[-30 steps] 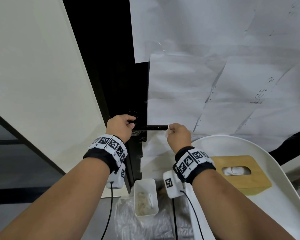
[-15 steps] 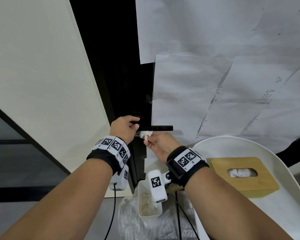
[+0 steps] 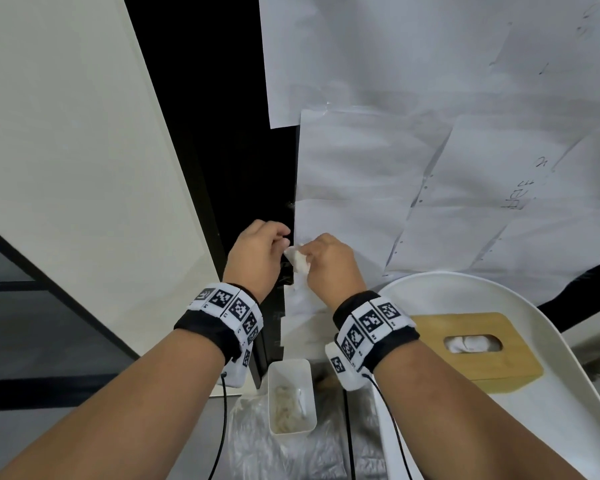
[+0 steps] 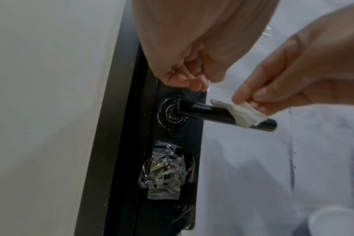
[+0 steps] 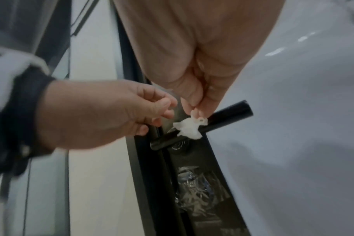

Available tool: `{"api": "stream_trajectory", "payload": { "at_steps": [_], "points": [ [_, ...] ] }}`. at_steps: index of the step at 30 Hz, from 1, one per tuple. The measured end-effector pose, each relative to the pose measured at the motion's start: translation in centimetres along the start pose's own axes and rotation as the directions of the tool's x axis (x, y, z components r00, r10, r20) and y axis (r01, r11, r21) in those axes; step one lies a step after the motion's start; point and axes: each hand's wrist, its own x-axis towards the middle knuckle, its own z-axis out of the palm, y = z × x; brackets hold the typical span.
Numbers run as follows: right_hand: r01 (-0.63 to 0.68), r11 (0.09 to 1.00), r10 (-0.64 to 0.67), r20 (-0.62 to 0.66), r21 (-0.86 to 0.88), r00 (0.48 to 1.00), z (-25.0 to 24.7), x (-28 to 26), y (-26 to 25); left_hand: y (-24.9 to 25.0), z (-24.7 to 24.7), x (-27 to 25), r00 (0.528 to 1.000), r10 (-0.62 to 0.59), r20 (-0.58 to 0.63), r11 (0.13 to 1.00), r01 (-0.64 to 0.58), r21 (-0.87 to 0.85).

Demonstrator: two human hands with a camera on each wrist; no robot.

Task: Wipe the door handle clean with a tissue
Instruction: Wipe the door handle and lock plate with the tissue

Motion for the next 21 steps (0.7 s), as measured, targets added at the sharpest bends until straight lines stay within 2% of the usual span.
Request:
{"api": "stream_trajectory", "payload": {
  "at_steps": [2, 4, 8, 10, 16, 21],
  "points": [
    [-0.039, 0.999, 0.042, -0.101, 0.034, 0.994, -0.6, 0.2, 0.4, 0.5, 0.6, -0.4, 0.997, 0.075, 0.036, 0.995, -0.078, 0.07],
    [-0.05, 0.999, 0.047, -0.149, -0.02, 0.988, -0.9, 0.4, 0.9, 1.0, 1.3, -0.8, 0.987, 0.134, 0.093, 0.969, -0.15, 0.197],
    [-0.034, 0.928, 0.011, -0.065, -0.37, 0.998, -0.9, 0.0, 2.2, 1.4, 2.0, -0.9, 0.987, 0.105, 0.121, 0.92, -0.143, 0.366],
    [-0.024, 0.901, -0.001, -0.058, -0.434, 0.998, -1.0, -0.3, 2.3, 1.2, 2.2, -0.6, 0.986, 0.103, 0.128, 0.893, -0.149, 0.424],
    [0.001, 0.893, -0.011, -0.02, -0.449, 1.0, -1.3, -0.4, 2.4, 0.5, 1.4, -1.1, 0.99, 0.116, 0.085, 0.898, -0.141, 0.417],
    [0.011, 0.903, -0.011, 0.002, -0.43, 1.0, -1.2, -0.7, 2.8, -1.3, 0.5, -1.7, 0.997, 0.063, 0.033, 0.923, -0.071, 0.377]
  ]
}}
